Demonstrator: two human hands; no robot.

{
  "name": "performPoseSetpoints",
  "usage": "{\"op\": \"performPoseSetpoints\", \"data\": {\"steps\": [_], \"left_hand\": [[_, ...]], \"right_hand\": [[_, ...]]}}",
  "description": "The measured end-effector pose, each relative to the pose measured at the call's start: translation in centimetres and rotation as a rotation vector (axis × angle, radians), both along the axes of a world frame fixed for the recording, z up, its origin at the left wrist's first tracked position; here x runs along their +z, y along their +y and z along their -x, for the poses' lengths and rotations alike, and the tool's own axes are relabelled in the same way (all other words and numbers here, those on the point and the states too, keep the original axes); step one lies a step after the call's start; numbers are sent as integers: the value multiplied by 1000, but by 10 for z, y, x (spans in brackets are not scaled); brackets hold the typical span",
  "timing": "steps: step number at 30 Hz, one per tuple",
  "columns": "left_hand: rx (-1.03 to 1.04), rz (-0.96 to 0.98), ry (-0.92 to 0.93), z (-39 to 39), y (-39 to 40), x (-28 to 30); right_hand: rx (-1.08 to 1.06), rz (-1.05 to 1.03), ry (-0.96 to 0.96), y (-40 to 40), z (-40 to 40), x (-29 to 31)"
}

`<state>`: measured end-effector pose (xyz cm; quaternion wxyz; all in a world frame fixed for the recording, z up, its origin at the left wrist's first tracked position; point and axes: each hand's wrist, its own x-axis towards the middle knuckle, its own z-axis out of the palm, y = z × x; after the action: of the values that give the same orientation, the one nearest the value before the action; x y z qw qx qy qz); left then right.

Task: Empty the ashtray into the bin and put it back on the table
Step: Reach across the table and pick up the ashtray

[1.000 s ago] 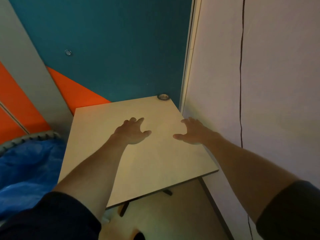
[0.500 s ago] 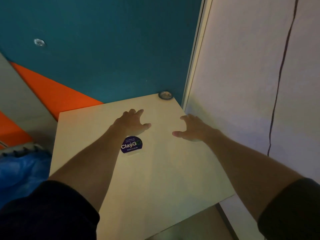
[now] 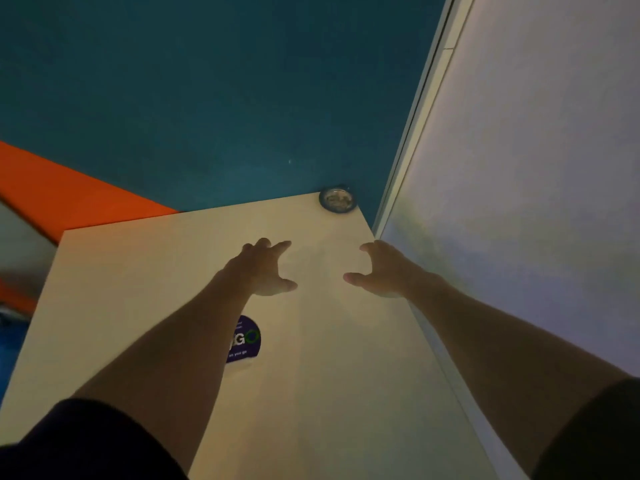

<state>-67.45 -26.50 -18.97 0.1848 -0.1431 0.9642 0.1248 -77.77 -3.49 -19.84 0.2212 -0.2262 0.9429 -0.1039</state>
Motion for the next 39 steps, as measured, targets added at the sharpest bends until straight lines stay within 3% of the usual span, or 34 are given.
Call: {"op": "performPoseSetpoints", "data": {"steps": [12,20,29,34,39], "left_hand": [[66,20,-46,131,-14,-73],[113,29,-52,180,-29,-123],[104,78,71,231,-30,-157],[103,87,49,250,-32,-169],[101,116,67,258,-33,-178]], "right_hand": [[-54,116,-86,-39,152,-74],[-162,233,-79,-62,211,-118],[-436,371,-112,-83,260,-143],[-658,604,-283,-92,277,-155],[-753,671,-357,-101,288,-162]]}}
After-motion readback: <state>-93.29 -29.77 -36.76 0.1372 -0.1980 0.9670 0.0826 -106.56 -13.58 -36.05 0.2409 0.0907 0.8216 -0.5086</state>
